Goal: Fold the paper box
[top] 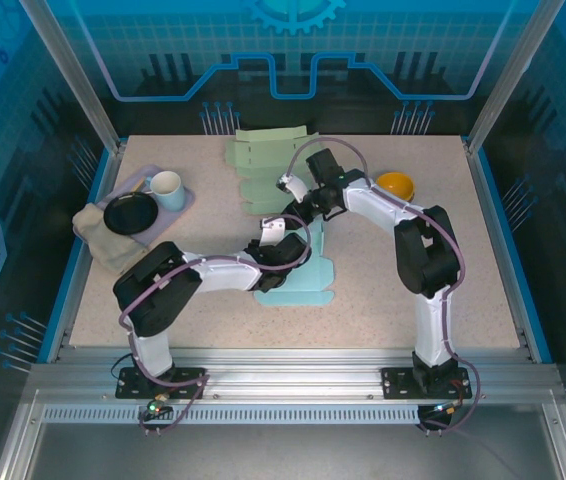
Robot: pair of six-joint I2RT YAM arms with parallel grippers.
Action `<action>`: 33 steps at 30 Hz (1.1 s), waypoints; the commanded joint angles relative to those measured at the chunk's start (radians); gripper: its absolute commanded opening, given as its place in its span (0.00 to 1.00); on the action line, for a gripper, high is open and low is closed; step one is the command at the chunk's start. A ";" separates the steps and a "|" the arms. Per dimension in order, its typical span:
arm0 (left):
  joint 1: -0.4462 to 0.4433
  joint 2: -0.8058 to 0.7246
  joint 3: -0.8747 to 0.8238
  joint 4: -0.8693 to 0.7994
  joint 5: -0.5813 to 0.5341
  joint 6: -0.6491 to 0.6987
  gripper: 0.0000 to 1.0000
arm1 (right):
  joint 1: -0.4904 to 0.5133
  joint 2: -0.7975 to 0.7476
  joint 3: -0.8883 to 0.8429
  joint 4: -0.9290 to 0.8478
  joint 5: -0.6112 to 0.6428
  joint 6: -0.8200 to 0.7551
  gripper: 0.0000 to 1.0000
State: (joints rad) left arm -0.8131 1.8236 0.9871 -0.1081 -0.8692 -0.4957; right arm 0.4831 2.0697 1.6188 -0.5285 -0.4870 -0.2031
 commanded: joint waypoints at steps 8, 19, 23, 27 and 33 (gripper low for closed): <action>0.091 -0.251 -0.216 0.147 0.389 0.156 0.60 | 0.048 0.082 -0.044 -0.220 0.104 -0.017 0.35; 0.143 -0.424 -0.451 0.306 0.531 0.248 0.71 | 0.058 0.087 -0.041 -0.201 0.129 0.003 0.36; 0.171 -0.348 -0.417 0.341 0.502 0.276 0.69 | 0.057 0.092 -0.029 -0.213 0.136 0.000 0.36; 0.175 -0.268 -0.362 0.390 0.474 0.297 0.66 | 0.059 0.102 -0.017 -0.224 0.131 -0.008 0.36; 0.175 -0.170 -0.277 0.426 0.395 0.311 0.64 | 0.058 0.108 -0.021 -0.218 0.102 -0.015 0.36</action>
State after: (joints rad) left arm -0.6441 1.6306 0.6678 0.2596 -0.4160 -0.2104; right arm 0.5121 2.0739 1.6447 -0.6022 -0.4820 -0.1993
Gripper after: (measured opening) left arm 0.638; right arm 0.361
